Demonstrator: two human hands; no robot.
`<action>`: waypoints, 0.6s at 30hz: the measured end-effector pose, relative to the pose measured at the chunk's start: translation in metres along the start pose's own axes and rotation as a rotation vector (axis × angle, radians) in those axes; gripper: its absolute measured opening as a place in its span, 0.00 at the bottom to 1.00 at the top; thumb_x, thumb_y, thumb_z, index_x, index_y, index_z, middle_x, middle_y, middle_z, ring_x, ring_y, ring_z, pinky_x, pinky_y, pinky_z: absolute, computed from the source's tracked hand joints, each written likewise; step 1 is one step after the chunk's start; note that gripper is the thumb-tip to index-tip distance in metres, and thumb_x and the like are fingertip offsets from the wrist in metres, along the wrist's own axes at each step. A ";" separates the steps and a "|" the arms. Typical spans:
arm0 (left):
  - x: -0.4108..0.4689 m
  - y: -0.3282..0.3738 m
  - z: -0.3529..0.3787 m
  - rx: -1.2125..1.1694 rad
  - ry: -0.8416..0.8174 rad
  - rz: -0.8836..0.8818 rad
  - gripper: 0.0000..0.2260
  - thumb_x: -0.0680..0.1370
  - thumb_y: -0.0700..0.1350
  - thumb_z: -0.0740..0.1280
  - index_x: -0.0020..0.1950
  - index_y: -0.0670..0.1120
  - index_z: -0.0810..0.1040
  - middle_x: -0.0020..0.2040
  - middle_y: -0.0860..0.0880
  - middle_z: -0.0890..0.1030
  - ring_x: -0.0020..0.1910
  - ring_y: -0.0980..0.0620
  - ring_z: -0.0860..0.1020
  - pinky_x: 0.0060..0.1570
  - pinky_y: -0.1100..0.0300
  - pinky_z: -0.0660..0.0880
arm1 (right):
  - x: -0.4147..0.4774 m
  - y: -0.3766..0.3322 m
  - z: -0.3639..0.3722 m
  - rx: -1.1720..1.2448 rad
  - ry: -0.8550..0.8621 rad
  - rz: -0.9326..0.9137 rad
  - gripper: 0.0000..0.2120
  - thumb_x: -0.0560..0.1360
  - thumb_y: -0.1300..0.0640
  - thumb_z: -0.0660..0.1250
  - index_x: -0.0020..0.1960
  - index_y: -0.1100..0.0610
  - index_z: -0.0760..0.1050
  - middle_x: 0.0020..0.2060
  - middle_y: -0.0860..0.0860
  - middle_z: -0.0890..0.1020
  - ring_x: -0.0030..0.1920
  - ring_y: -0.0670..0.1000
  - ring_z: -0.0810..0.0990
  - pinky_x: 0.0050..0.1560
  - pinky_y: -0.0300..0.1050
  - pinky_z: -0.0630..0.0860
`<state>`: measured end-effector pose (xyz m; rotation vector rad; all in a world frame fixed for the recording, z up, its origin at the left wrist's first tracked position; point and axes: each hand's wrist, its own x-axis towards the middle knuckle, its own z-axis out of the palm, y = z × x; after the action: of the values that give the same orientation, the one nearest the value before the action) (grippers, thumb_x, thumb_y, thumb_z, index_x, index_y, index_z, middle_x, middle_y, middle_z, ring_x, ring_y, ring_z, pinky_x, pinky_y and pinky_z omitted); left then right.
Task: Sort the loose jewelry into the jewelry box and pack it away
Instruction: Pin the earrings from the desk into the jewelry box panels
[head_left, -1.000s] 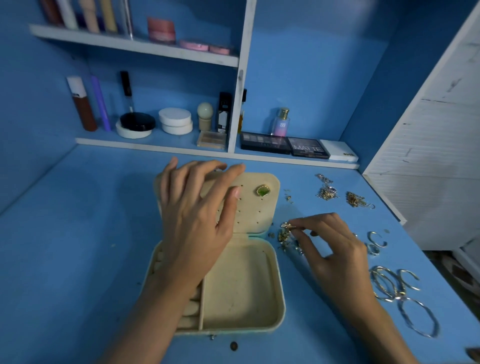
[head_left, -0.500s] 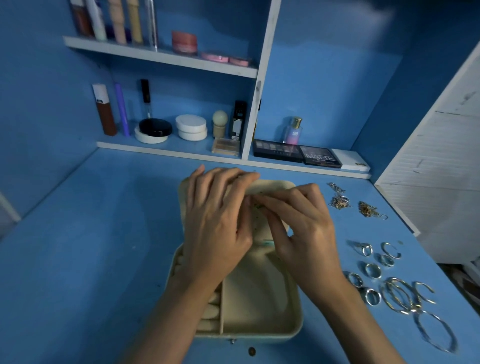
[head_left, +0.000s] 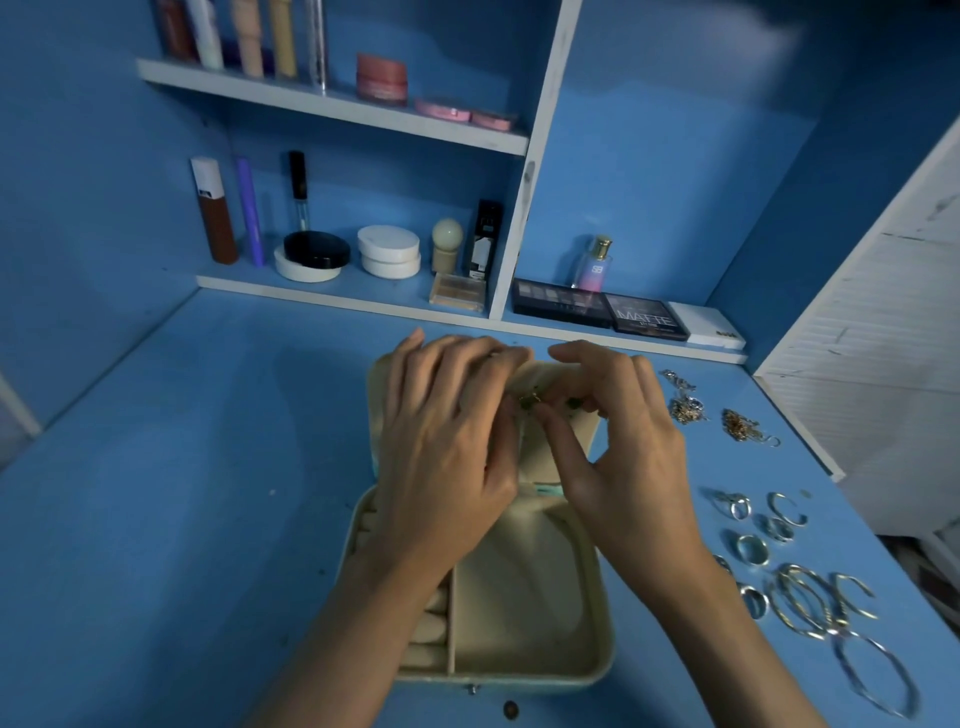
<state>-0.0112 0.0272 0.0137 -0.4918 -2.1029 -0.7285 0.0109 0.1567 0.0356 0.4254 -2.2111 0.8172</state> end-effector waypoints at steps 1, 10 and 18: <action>0.000 0.000 -0.001 -0.007 -0.001 -0.002 0.14 0.74 0.40 0.63 0.59 0.43 0.79 0.54 0.48 0.79 0.57 0.49 0.72 0.69 0.52 0.58 | 0.000 0.000 0.000 -0.020 0.012 -0.010 0.15 0.73 0.59 0.64 0.59 0.51 0.69 0.39 0.44 0.75 0.46 0.41 0.68 0.50 0.24 0.64; 0.000 0.003 -0.002 -0.024 0.009 -0.010 0.13 0.75 0.45 0.64 0.57 0.44 0.80 0.54 0.49 0.79 0.57 0.50 0.72 0.69 0.54 0.57 | -0.004 0.002 0.005 -0.289 0.239 -0.078 0.04 0.72 0.58 0.69 0.44 0.59 0.79 0.41 0.54 0.76 0.44 0.54 0.69 0.44 0.50 0.68; 0.000 0.003 0.000 0.021 0.032 0.004 0.11 0.77 0.46 0.64 0.55 0.44 0.80 0.52 0.49 0.79 0.56 0.49 0.73 0.68 0.52 0.59 | -0.008 0.008 -0.002 -0.205 0.198 -0.081 0.04 0.72 0.58 0.69 0.44 0.58 0.81 0.42 0.52 0.76 0.45 0.51 0.69 0.45 0.39 0.66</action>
<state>-0.0094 0.0289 0.0149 -0.4697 -2.0776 -0.7063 0.0134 0.1644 0.0271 0.3175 -2.0538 0.5575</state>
